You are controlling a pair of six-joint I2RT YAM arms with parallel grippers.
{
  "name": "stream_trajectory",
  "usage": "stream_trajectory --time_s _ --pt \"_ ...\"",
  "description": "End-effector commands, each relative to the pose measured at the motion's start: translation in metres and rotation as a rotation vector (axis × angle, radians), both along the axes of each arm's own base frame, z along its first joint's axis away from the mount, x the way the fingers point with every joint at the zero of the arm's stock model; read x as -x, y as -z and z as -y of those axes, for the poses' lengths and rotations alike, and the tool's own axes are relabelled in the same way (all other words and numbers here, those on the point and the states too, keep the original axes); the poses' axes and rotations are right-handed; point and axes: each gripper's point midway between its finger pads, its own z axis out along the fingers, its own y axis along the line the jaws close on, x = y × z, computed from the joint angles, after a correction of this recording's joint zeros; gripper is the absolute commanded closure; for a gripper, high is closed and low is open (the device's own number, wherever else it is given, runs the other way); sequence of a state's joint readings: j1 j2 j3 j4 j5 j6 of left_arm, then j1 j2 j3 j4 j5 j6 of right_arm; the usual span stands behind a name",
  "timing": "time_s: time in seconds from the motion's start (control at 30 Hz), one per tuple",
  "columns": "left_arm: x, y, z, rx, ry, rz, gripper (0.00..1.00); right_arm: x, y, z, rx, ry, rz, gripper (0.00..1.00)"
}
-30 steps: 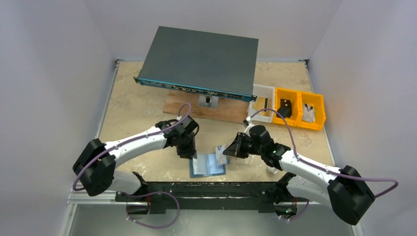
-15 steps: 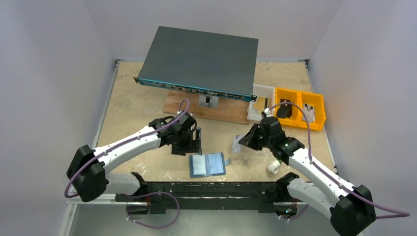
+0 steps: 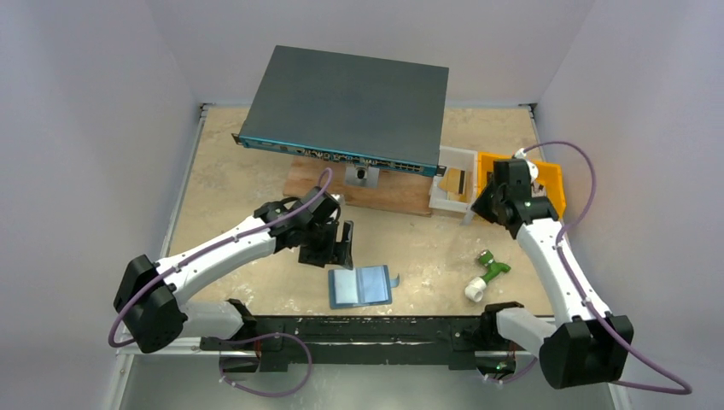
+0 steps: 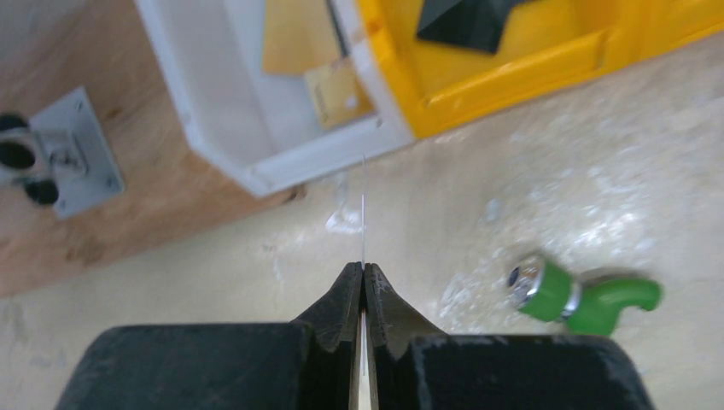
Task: Take the credit cards out of the card holder
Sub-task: Place the credit card in the storage box.
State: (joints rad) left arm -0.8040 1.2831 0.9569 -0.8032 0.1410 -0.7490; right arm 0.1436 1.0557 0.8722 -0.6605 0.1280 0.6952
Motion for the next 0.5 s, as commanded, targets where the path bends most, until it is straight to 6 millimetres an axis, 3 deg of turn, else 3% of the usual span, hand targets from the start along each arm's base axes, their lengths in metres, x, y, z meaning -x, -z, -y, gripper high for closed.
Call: stream_trajectory --time_s 0.0,0.07,0.27,0.47 --pt "-0.003 -0.027 0.001 0.042 0.055 0.047 0.24 -0.015 -0.036 0.061 0.226 0.128 0.011 1.0" --pt "-0.002 -0.028 -0.001 0.031 0.068 0.047 0.24 -0.023 -0.051 0.085 0.307 0.187 -0.002 1.0" --pt "0.0 -0.033 -0.005 0.013 0.087 0.043 0.24 -0.044 -0.072 0.141 0.53 0.36 -0.074 1.0" --pt "-0.002 -0.039 -0.009 -0.006 0.094 0.044 0.24 -0.062 -0.066 0.184 0.667 0.433 -0.175 1.0"
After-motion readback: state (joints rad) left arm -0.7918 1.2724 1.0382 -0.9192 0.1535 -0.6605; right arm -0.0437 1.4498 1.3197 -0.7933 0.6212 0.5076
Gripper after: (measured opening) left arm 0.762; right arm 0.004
